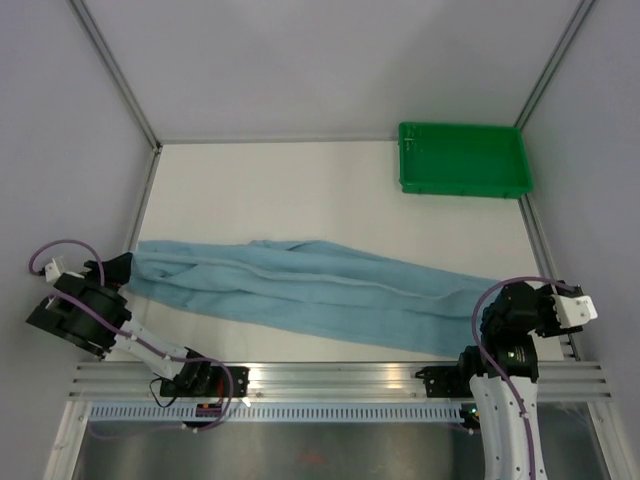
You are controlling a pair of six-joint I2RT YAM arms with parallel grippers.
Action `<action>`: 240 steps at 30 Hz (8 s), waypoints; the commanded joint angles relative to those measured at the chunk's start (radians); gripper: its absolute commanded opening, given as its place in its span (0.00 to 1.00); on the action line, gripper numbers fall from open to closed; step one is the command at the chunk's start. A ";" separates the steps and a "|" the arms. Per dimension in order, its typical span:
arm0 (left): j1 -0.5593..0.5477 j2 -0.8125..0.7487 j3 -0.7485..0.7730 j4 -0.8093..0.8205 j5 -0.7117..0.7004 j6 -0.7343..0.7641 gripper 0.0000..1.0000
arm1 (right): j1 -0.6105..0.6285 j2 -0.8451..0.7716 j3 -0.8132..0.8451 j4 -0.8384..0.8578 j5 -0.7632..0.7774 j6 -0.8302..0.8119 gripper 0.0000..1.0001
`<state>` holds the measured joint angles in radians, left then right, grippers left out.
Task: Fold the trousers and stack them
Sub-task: Fold the trousers
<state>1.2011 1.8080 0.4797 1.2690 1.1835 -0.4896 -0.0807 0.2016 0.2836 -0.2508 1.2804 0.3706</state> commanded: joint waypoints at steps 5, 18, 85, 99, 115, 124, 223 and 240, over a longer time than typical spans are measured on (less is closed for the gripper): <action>0.049 -0.030 0.022 0.322 -0.191 -0.024 1.00 | -0.007 -0.074 0.075 -0.064 0.033 0.011 0.98; -0.187 -0.240 0.145 -0.011 -0.067 0.086 0.96 | -0.007 0.416 0.245 0.212 -0.707 -0.318 0.98; -1.359 -0.090 0.588 -1.815 -0.524 1.218 0.61 | 0.429 1.392 0.592 -0.088 -1.770 -0.624 0.77; -1.364 -0.015 0.613 -1.772 -0.585 1.152 0.25 | 0.470 1.480 0.626 -0.082 -1.673 -0.608 0.23; -1.359 0.109 0.853 -1.640 -0.615 1.125 0.02 | 0.415 1.741 1.015 -0.002 -1.475 -0.613 0.00; -1.351 0.289 1.148 -1.668 -0.536 1.137 0.02 | 0.320 1.909 1.296 -0.054 -1.535 -0.699 0.01; -0.735 -0.521 0.536 -1.888 -0.872 -0.274 0.81 | -0.020 1.049 0.885 -0.297 -1.487 -0.062 0.93; -1.202 -0.225 0.744 -1.974 -1.406 -0.853 0.76 | 0.127 1.128 0.804 -0.182 -1.541 -0.052 0.91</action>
<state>0.0120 1.5452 1.1500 -0.6048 -0.0826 -1.1000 0.0433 1.3300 1.0584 -0.4618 -0.2443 0.3397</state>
